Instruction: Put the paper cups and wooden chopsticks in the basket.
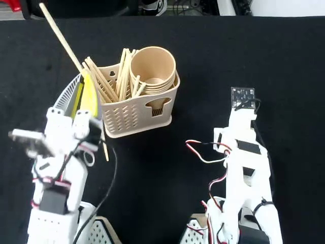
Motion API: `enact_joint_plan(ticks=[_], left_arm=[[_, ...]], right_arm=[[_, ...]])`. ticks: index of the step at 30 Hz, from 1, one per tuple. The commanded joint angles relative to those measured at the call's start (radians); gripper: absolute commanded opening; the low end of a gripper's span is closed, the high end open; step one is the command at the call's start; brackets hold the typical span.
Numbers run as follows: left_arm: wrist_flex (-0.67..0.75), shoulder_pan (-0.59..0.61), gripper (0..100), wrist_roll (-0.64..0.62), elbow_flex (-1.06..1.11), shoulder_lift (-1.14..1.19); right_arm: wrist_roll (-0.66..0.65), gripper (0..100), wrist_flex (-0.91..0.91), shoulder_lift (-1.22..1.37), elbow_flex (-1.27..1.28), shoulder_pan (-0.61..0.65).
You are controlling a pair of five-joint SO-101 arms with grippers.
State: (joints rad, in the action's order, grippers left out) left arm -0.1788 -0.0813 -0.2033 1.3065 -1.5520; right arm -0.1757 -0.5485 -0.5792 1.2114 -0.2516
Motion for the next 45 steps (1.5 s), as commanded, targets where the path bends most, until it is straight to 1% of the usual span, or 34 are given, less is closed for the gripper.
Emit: enact_joint_plan(ticks=[1, 4, 9, 11, 17, 20, 23, 25, 27, 29, 31, 32, 34, 36, 38, 40, 45], left_arm=[[0.115, 0.044, 3, -0.040, -0.007, 0.126], [0.147, 0.054, 3, -0.046, -0.007, 0.199], [0.143, 0.053, 3, -0.038, -0.007, 0.255], [0.140, 0.056, 6, -0.043, -0.004, 0.255], [-0.023, 0.044, 13, -0.044, -0.025, 0.253], [-0.141, 0.050, 17, -0.041, -0.084, 0.253], [-0.284, 0.056, 18, -0.037, -0.166, 0.253], [-0.399, 0.104, 18, -0.035, -0.248, 0.253], [-0.531, 0.189, 18, -0.035, -0.355, 0.253], [-0.663, 0.298, 18, 0.002, -0.467, 0.264], [-0.776, 0.377, 18, 0.037, -0.544, 0.265], [-0.833, 0.398, 18, 0.058, -0.572, 0.270], [-0.947, 0.403, 18, 0.115, -0.605, 0.290], [-1.022, 0.403, 18, 0.180, -0.607, 0.330], [-1.040, 0.410, 18, 0.224, -0.576, 0.387], [-1.028, 0.412, 18, 0.281, -0.526, 0.456], [-0.896, 0.430, 18, 0.442, -0.404, 0.661]], right_arm=[[-0.012, 2.1, 0.017, -0.002, -0.002, 0.009], [-0.012, 2.1, 0.017, -0.002, -0.002, 0.009], [-0.012, 2.1, 0.017, -0.002, -0.002, 0.009], [-0.012, 2.1, 0.017, -0.002, -0.002, 0.009], [-0.012, 2.1, 0.017, -0.002, -0.002, 0.009], [-0.012, 2.1, 0.017, -0.002, -0.002, 0.009], [-0.012, 2.1, 0.017, -0.002, -0.002, 0.009], [-0.012, 2.1, 0.017, -0.002, -0.002, 0.009], [-0.012, 2.1, 0.017, -0.002, -0.002, 0.008], [-0.012, 2.1, 0.017, -0.002, -0.002, 0.008], [-0.012, 2.1, 0.017, -0.002, -0.002, 0.008], [-0.012, 2.1, 0.017, -0.002, -0.002, 0.008], [-0.012, 2.1, 0.017, -0.002, -0.002, 0.008], [-0.012, 2.1, 0.017, -0.002, -0.002, 0.008], [-0.012, 2.1, 0.017, -0.002, -0.002, 0.006], [-0.012, 2.1, 0.017, -0.002, -0.002, 0.006], [-0.012, 2.1, 0.017, -0.002, -0.002, 0.005]])
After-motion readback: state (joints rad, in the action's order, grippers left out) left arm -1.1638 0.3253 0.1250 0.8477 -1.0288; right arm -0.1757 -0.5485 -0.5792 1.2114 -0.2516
